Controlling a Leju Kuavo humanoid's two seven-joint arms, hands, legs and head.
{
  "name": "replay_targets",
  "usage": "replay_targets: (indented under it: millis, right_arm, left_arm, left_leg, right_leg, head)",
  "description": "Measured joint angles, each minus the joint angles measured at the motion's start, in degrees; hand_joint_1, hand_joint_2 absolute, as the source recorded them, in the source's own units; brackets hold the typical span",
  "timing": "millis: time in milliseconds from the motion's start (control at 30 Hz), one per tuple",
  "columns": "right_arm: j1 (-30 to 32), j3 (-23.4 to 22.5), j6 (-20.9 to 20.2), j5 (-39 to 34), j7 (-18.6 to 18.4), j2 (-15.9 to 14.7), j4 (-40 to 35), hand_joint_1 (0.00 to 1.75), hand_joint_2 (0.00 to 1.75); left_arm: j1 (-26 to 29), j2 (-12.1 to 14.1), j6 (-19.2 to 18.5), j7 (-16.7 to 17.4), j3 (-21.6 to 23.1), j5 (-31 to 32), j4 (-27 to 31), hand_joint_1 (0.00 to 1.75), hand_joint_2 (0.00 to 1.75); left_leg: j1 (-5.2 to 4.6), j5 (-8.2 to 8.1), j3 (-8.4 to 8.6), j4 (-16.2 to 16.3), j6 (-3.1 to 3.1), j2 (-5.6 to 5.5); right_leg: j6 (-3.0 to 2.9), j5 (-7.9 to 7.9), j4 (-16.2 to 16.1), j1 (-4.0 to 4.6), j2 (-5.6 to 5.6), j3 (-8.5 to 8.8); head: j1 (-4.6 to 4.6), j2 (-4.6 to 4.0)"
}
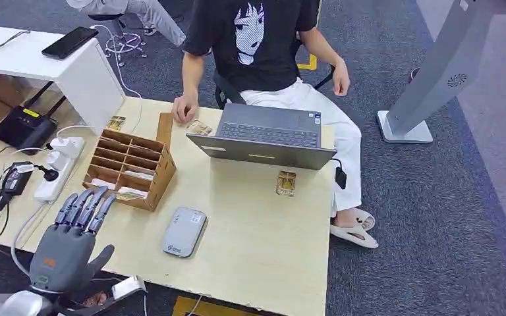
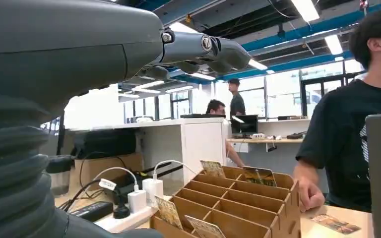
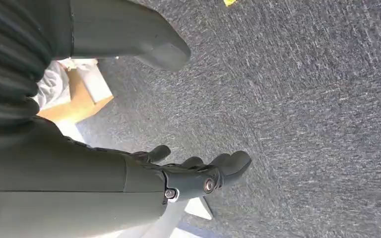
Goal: Pass the card to the sensor for recognition and then transmit it.
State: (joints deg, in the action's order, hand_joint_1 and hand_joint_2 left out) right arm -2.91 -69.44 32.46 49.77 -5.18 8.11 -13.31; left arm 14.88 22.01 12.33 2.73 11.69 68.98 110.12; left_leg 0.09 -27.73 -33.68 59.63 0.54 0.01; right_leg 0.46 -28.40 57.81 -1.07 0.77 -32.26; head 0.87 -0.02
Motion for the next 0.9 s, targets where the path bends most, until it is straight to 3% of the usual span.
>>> replay_targets:
  millis: [400, 500, 633, 900]
  right_arm:
    - [0.00, 0.00, 0.00, 0.02, 0.00, 0.00, 0.00, 0.00, 1.75]
    - [0.00, 0.00, -0.15, 0.30, 0.30, 0.00, 0.00, 0.00, 1.75]
    - [-0.05, 0.02, -0.44, 1.55, 0.55, 0.00, 0.00, 0.00, 1.75]
    - [-0.07, 0.13, -1.27, 3.69, 0.20, -0.04, 0.00, 0.00, 1.75]
  left_arm:
    - [0.00, -0.02, -0.37, 0.37, -0.04, 0.26, -0.24, 0.00, 1.75]
    - [-0.37, -0.11, -0.83, 2.94, -0.73, 2.42, -0.94, 0.00, 1.75]
    - [-2.68, -0.59, -1.03, 4.28, -3.78, 3.04, -5.41, 0.00, 1.75]
    - [-8.63, -2.21, -0.94, 3.26, -9.71, 2.29, -16.40, 0.00, 1.75]
  left_leg:
    - [0.00, 0.00, 0.00, 0.00, 0.00, 0.00]
    - [0.00, 0.00, 0.00, 0.00, 0.00, 0.00]
    - [0.01, 0.03, 0.02, 0.00, -0.03, -0.02]
    - [0.01, 0.09, 0.00, 0.00, -0.01, -0.05]
  right_leg:
    - [0.00, 0.00, 0.00, 0.00, 0.00, -0.01]
    - [0.00, 0.00, 0.00, 0.00, 0.00, -0.01]
    - [-0.01, 0.00, 0.00, 0.01, -0.02, 0.00]
    - [0.01, 0.03, 0.02, 0.01, -0.05, 0.01]
  head:
    - [0.00, 0.00]
    - [0.00, 0.00]
    - [0.00, 0.00]
    - [-0.02, 0.00]
